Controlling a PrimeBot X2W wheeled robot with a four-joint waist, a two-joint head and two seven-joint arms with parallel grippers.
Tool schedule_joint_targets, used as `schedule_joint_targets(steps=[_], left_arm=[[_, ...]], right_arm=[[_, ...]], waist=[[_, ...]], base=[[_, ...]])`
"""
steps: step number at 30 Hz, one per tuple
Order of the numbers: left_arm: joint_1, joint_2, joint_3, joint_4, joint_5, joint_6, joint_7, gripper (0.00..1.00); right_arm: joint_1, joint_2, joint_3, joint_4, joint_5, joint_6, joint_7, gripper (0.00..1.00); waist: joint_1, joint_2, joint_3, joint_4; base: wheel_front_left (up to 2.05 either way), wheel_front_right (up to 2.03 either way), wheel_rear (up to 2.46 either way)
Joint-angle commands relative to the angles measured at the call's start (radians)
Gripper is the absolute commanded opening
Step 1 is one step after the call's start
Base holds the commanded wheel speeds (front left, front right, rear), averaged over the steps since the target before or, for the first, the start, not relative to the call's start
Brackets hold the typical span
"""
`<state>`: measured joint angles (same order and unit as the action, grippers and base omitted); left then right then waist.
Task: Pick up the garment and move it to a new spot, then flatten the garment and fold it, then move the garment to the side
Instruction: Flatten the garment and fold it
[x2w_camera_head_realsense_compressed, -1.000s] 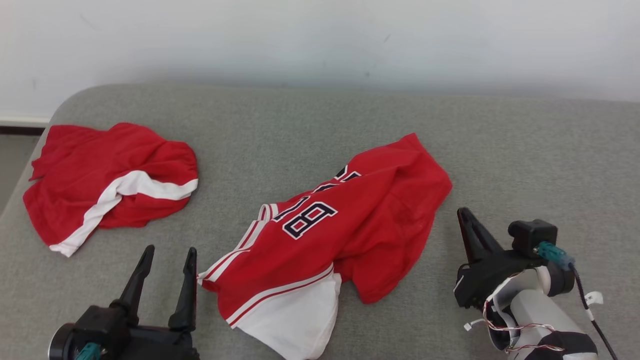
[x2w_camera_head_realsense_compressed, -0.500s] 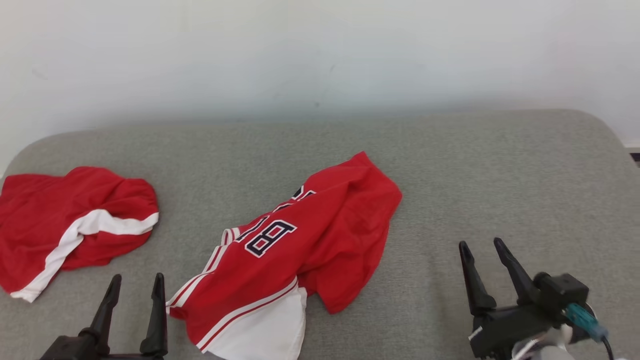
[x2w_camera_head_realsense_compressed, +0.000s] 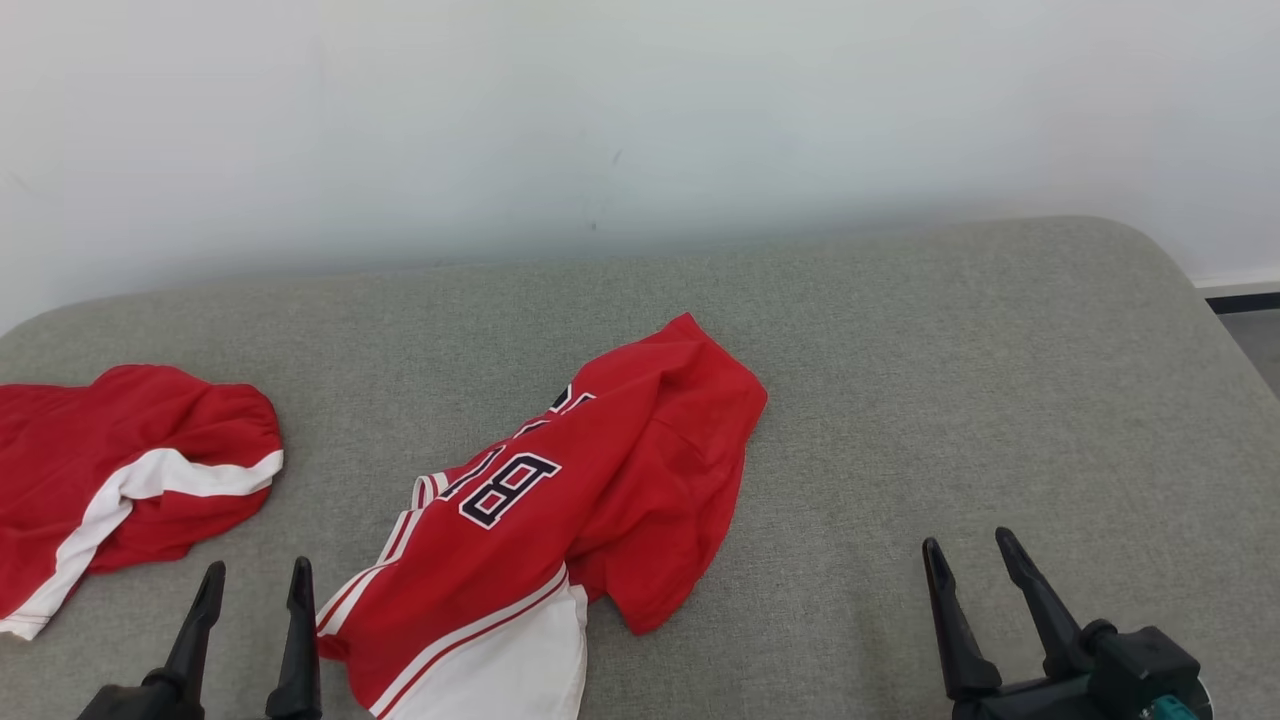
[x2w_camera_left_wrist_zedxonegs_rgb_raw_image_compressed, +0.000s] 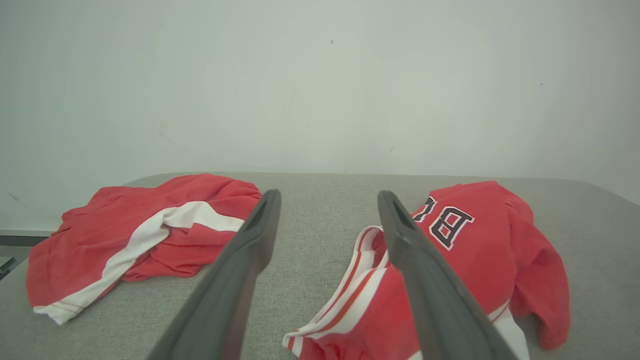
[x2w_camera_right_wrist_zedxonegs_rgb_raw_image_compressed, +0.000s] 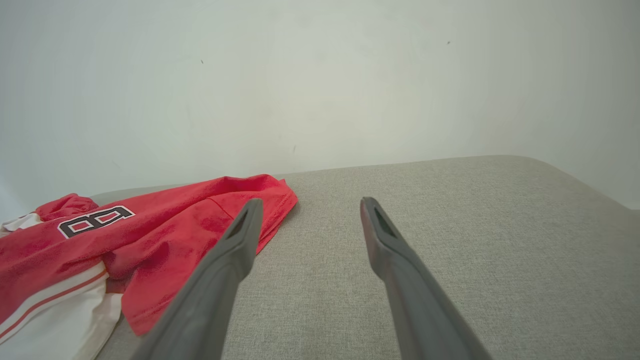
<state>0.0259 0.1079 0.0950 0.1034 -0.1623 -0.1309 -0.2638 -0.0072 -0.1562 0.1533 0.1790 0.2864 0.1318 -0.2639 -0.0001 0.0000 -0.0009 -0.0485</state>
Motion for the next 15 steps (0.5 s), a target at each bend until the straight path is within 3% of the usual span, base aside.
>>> schedule_joint_targets(steps=[1, 15], left_arm=[[0.014, -0.002, 0.006, 0.004, 0.008, 0.002, -0.001, 1.0], [0.023, -0.001, -0.021, 0.026, 0.004, 0.001, -0.001, 1.0]], right_arm=[[0.016, 0.005, 0.003, -0.007, -0.013, -0.002, -0.001, 1.0], [0.014, 0.018, 0.009, 0.004, -0.022, -0.002, -0.001, 1.0]], waist=[[0.0001, 0.0, -0.001, 0.002], [0.0001, 0.0, 0.002, 0.014]], base=[[0.0, 0.0, 0.0], [0.0, 0.0, 0.0]])
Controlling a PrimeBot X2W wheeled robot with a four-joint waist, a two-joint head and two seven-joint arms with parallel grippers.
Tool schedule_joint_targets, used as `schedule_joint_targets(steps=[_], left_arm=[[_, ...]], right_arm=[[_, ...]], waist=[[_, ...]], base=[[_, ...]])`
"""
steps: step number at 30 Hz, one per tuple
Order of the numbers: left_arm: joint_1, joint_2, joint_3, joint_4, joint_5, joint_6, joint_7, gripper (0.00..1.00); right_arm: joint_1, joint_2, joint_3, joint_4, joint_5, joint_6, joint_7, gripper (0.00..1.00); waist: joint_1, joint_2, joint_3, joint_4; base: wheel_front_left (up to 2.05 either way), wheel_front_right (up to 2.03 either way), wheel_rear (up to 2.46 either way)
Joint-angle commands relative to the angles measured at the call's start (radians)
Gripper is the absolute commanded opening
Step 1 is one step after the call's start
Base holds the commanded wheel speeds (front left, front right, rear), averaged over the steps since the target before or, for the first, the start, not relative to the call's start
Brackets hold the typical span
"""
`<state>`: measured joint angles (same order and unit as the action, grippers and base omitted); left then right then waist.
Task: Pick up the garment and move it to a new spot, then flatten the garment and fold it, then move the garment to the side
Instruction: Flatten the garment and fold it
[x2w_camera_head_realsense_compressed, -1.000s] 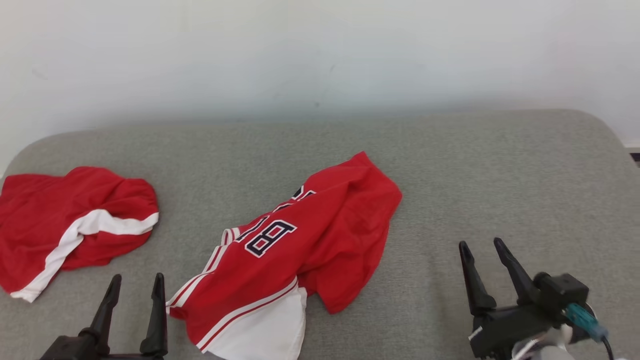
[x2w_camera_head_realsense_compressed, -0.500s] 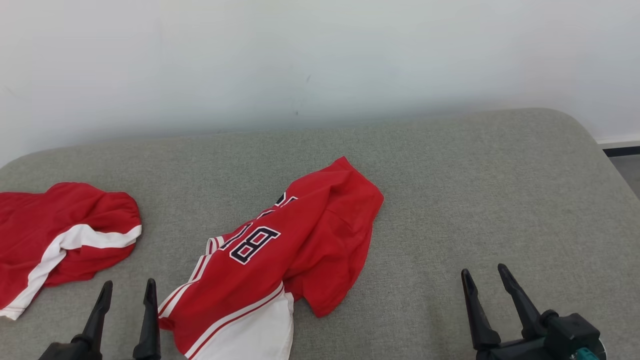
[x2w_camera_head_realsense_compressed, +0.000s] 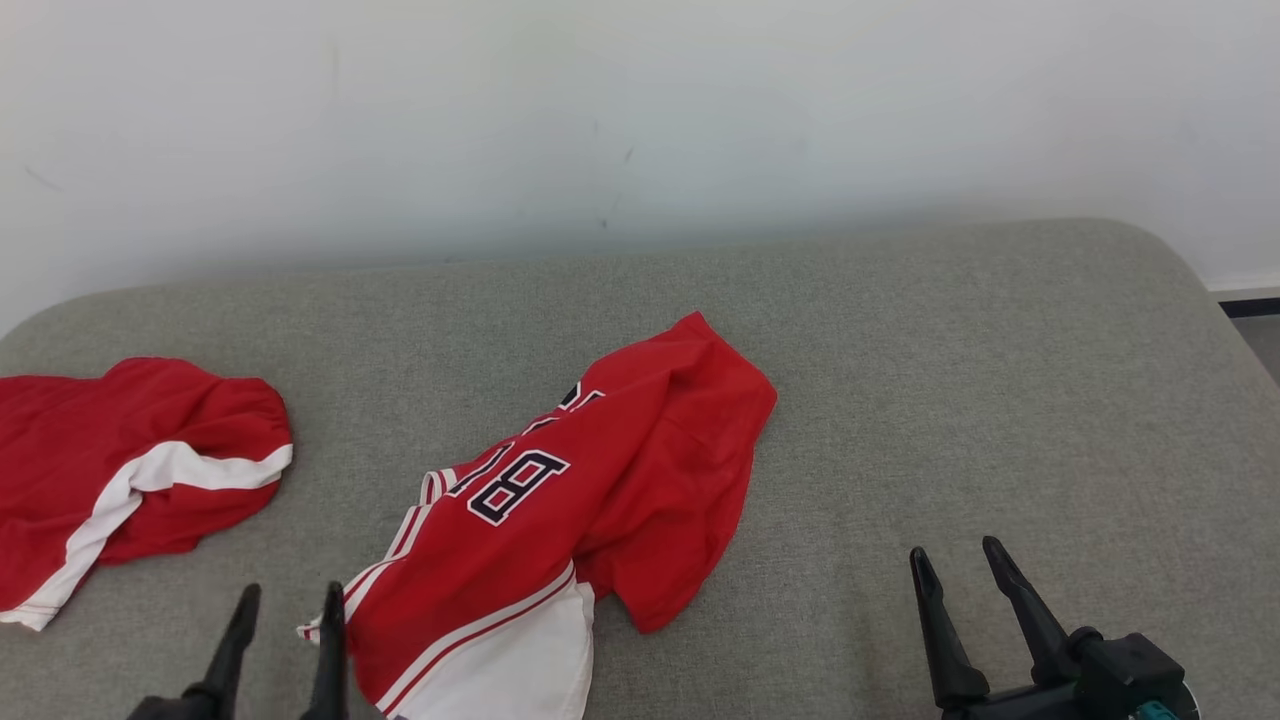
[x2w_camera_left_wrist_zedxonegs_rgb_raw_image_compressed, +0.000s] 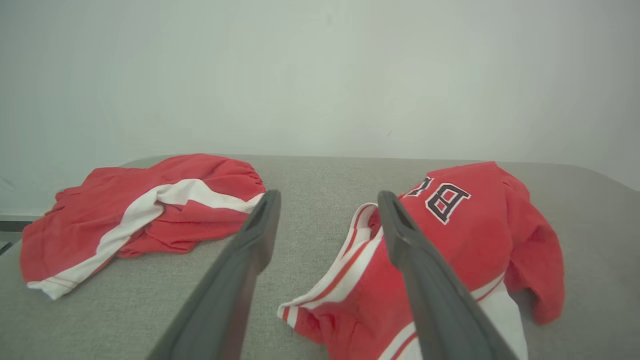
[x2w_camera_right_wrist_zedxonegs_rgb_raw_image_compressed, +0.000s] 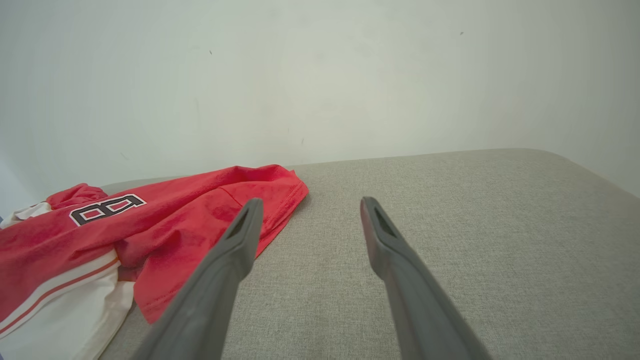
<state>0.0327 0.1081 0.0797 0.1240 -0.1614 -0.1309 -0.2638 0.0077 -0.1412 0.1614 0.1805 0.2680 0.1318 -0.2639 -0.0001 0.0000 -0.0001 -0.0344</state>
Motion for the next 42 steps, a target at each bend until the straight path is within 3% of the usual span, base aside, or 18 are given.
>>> schedule_joint_targets(steps=[1, 11, 19, 24, 25, 27, 42], left_arm=[[0.022, -0.003, -0.017, 0.015, 0.001, 0.001, -0.001, 1.0], [0.032, -0.012, -0.129, 0.204, -0.048, 0.001, 0.002, 1.0], [-0.052, -0.003, -0.119, 0.384, -0.079, 0.002, -0.001, 1.0], [-0.112, -0.013, -0.144, 0.428, -0.115, 0.002, -0.001, 1.0], [-0.124, -0.012, -0.151, 0.428, -0.12, 0.002, -0.001, 0.57], [-0.143, -0.001, -0.157, 0.427, -0.132, 0.002, -0.001, 0.0], [-0.156, 0.106, -0.004, 0.329, -0.149, 0.021, -0.001, 0.0]], right_arm=[[-0.002, 0.004, 0.002, 0.005, -0.002, -0.002, -0.001, 1.0], [-0.018, 0.003, 0.004, 0.031, 0.009, -0.002, -0.001, 1.0], [-0.035, -0.001, 0.004, 0.038, 0.011, -0.002, -0.001, 1.0], [-0.043, 0.0, 0.004, 0.039, 0.01, -0.002, -0.001, 1.0], [-0.042, -0.001, 0.004, 0.041, 0.01, -0.002, -0.001, 1.0], [-0.041, -0.001, 0.003, 0.043, 0.011, -0.002, -0.001, 1.0], [-0.041, 0.012, -0.007, 0.069, 0.005, -0.002, -0.001, 1.0]], waist=[[0.0001, 0.0, 0.003, 0.0], [0.0001, 0.0, 0.037, -0.01], [0.0001, 0.0, 0.072, -0.035], [0.0001, 0.0, 0.082, -0.045], [0.0001, 0.0, 0.083, -0.046], [0.0001, 0.0, 0.084, -0.046], [0.0001, 0.0, 0.078, -0.026]], base=[[0.0, 0.0, 0.0], [0.0, 0.0, 0.0], [0.0, 0.0, 0.0], [0.0, 0.0, 0.0], [0.0, 0.0, 0.0], [0.0, 0.0, 0.0], [0.0, 0.0, 0.0]])
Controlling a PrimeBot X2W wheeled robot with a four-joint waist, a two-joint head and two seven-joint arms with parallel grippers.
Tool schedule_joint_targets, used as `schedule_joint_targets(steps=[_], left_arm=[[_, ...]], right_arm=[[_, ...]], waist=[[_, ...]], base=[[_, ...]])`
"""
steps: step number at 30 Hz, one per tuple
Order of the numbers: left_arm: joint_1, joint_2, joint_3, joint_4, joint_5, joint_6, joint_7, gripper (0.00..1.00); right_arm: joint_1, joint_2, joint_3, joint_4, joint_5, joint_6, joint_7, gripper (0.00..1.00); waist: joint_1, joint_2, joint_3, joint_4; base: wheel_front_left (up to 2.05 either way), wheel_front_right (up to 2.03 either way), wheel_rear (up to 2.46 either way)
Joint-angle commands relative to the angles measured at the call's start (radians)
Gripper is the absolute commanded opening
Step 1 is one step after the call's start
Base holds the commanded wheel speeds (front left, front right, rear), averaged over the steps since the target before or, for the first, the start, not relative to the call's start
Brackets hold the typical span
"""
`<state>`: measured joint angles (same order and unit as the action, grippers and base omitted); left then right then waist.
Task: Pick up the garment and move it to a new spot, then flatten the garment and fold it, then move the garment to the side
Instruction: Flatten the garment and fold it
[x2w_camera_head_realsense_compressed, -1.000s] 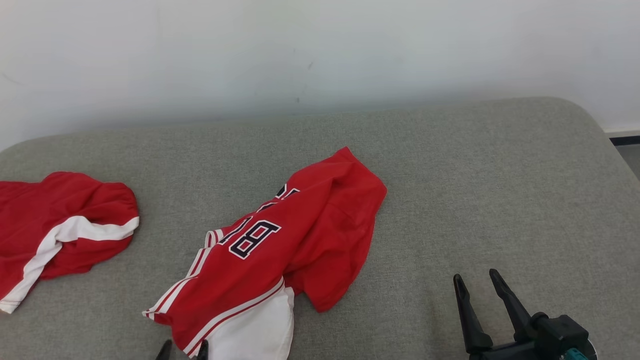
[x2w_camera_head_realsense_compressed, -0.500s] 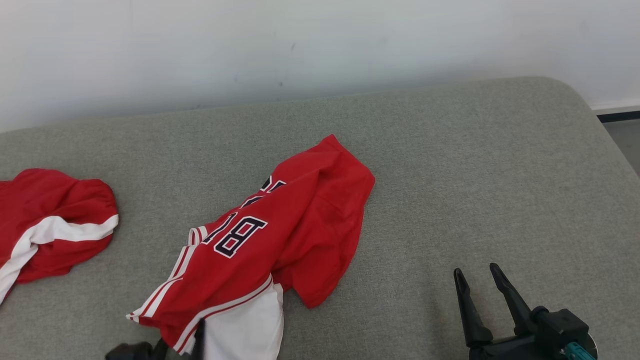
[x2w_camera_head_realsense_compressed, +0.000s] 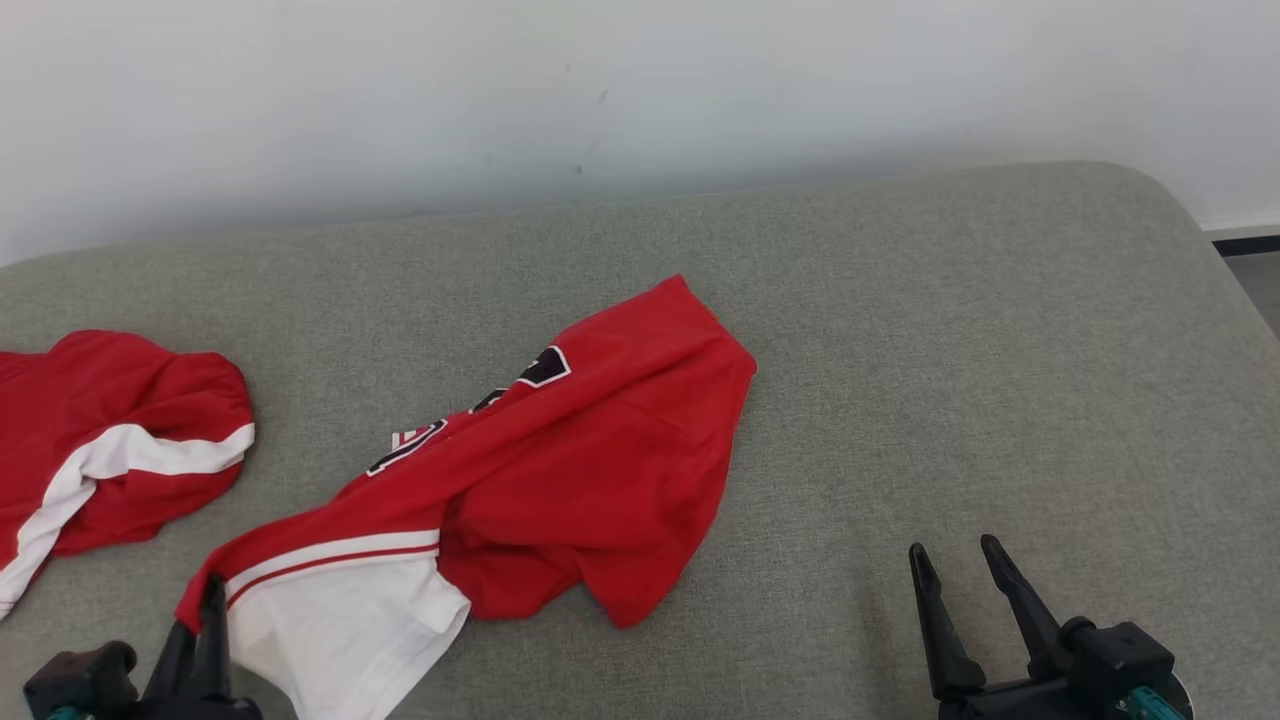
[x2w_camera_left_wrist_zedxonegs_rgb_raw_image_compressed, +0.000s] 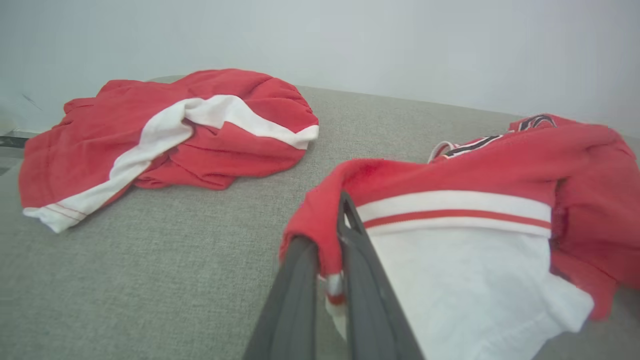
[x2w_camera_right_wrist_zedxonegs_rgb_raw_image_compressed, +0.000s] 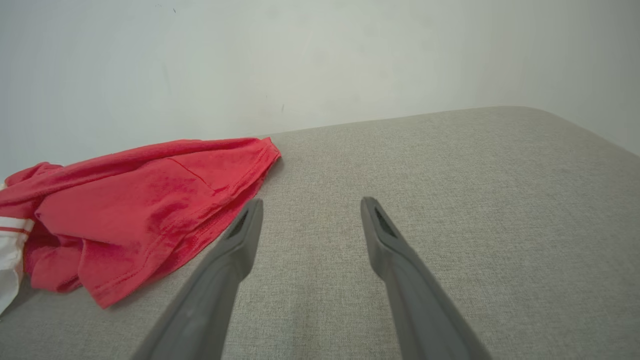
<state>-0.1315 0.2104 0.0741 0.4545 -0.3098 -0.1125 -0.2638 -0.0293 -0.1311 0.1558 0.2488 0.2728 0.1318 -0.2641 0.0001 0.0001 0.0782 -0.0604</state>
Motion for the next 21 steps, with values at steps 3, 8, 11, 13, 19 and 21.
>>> schedule_joint_targets(steps=[3, 8, 11, 13, 19, 21], left_arm=[[0.018, 0.005, 0.014, -0.004, 0.005, 0.007, -0.001, 0.0], [0.026, -0.02, 0.02, -0.018, 0.015, 0.009, -0.001, 1.0], [0.04, -0.041, 0.034, -0.064, 0.02, 0.009, -0.001, 1.0], [0.051, -0.057, 0.049, -0.11, 0.027, 0.008, -0.001, 1.0], [0.102, -0.103, 0.077, -0.26, 0.076, 0.007, -0.001, 1.0], [0.116, -0.116, 0.08, -0.303, 0.095, 0.009, -0.001, 1.0]], right_arm=[[-0.003, 0.004, -0.005, 0.011, 0.003, -0.002, 0.0, 1.0], [0.006, 0.011, -0.008, 0.023, 0.007, -0.002, -0.001, 1.0], [0.006, 0.013, -0.007, 0.027, 0.011, -0.002, -0.001, 1.0], [0.007, 0.013, -0.008, 0.028, 0.011, -0.002, -0.001, 1.0], [0.011, 0.011, 0.001, 0.023, 0.012, -0.002, -0.001, 1.0], [0.012, 0.013, 0.003, 0.02, 0.007, -0.002, -0.001, 1.0]], waist=[[-0.0001, -0.0001, -0.006, 0.004], [-0.0001, -0.0001, -0.024, 0.018], [-0.0001, -0.0001, -0.037, 0.028], [-0.0001, -0.0001, -0.045, 0.035], [-0.0001, -0.0001, -0.069, 0.048], [-0.0001, -0.0001, -0.072, 0.049]], base=[[0.0, 0.0, 0.0], [0.0, 0.0, 0.0], [0.0, 0.0, 0.0], [0.0, 0.0, 0.0], [0.0, 0.0, 0.0], [0.0, 0.0, 0.0]])
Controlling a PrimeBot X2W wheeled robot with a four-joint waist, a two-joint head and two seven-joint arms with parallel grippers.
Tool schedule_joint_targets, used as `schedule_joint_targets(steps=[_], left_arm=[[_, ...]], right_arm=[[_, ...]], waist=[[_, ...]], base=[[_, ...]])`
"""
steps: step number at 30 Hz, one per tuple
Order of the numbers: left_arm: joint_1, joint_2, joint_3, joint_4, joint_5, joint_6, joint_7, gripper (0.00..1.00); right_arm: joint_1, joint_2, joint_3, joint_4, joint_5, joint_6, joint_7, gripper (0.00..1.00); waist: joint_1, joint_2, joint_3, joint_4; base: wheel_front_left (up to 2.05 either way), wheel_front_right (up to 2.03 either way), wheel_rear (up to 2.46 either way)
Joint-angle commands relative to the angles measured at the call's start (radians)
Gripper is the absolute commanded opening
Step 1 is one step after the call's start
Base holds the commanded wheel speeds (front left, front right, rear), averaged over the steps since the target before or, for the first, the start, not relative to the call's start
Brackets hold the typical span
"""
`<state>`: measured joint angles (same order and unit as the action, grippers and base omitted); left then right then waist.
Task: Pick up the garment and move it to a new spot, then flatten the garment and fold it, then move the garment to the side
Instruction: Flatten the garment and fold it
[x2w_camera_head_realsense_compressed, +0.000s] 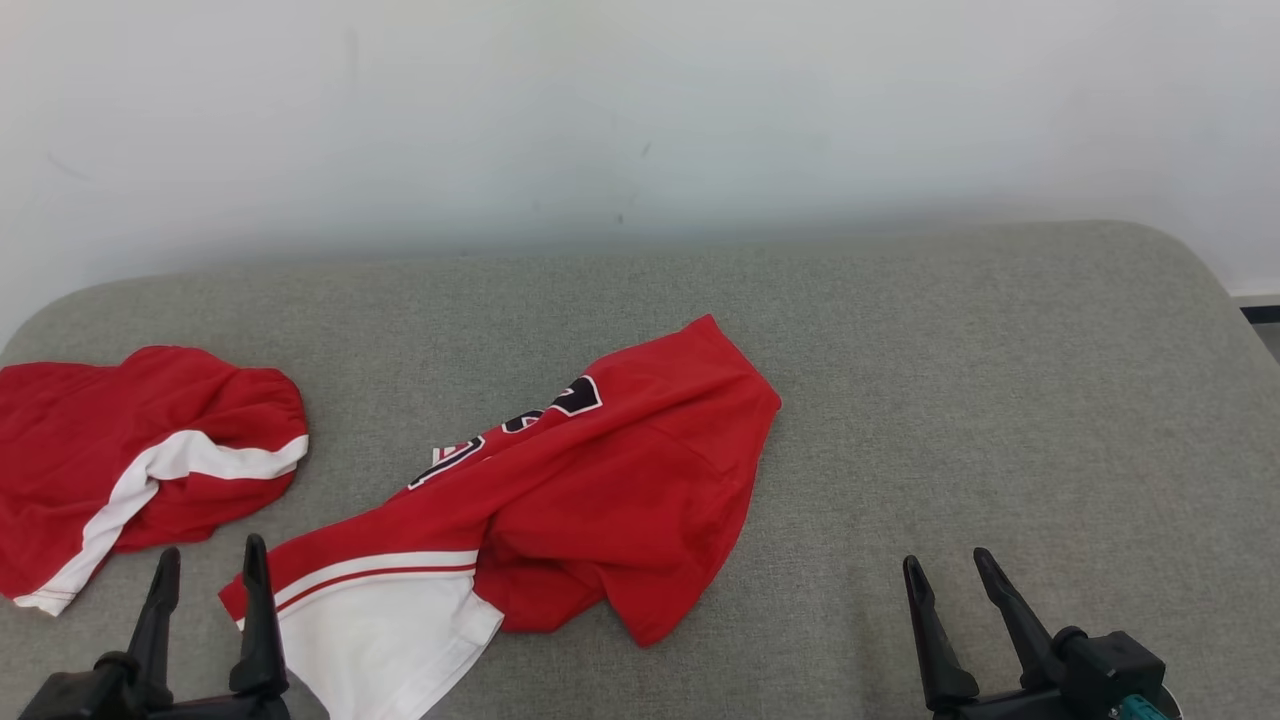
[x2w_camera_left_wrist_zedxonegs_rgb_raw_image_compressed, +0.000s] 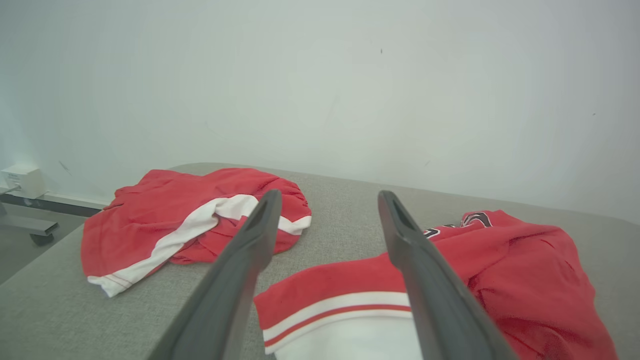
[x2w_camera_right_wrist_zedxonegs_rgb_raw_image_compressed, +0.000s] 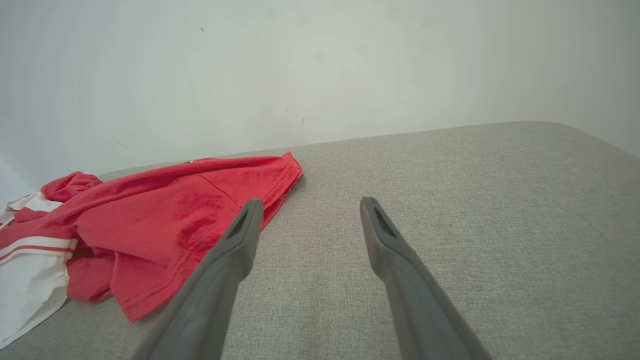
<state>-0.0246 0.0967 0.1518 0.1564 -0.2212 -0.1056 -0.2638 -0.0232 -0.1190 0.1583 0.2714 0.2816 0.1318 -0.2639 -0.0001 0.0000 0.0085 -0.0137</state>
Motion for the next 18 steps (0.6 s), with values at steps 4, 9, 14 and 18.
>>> schedule_joint_targets(steps=[4, 9, 14, 18], left_arm=[[0.038, -0.023, 0.0, -0.059, 0.032, 0.007, -0.001, 1.0], [0.063, -0.036, -0.005, -0.097, 0.059, 0.01, -0.001, 1.0], [0.074, -0.038, -0.008, -0.109, 0.071, 0.007, -0.001, 1.0], [0.07, -0.04, -0.007, -0.108, 0.076, 0.002, -0.001, 1.0]], right_arm=[[0.004, -0.003, 0.002, -0.005, 0.0, -0.002, -0.001, 1.0], [0.01, -0.006, 0.0, -0.008, 0.001, -0.002, -0.001, 1.0], [0.014, -0.003, 0.0, -0.007, 0.0, -0.002, -0.001, 1.0], [0.015, 0.002, 0.0, -0.002, 0.001, -0.002, -0.001, 1.0]], waist=[[0.0001, 0.0, -0.005, 0.003], [0.0001, 0.0, -0.005, 0.0], [0.0001, 0.0, -0.005, -0.002], [0.0001, 0.0, -0.005, 0.0]], base=[[0.0, 0.0, 0.0], [0.0, 0.0, 0.0], [0.0, 0.0, 0.0], [0.0, 0.0, 0.0]])
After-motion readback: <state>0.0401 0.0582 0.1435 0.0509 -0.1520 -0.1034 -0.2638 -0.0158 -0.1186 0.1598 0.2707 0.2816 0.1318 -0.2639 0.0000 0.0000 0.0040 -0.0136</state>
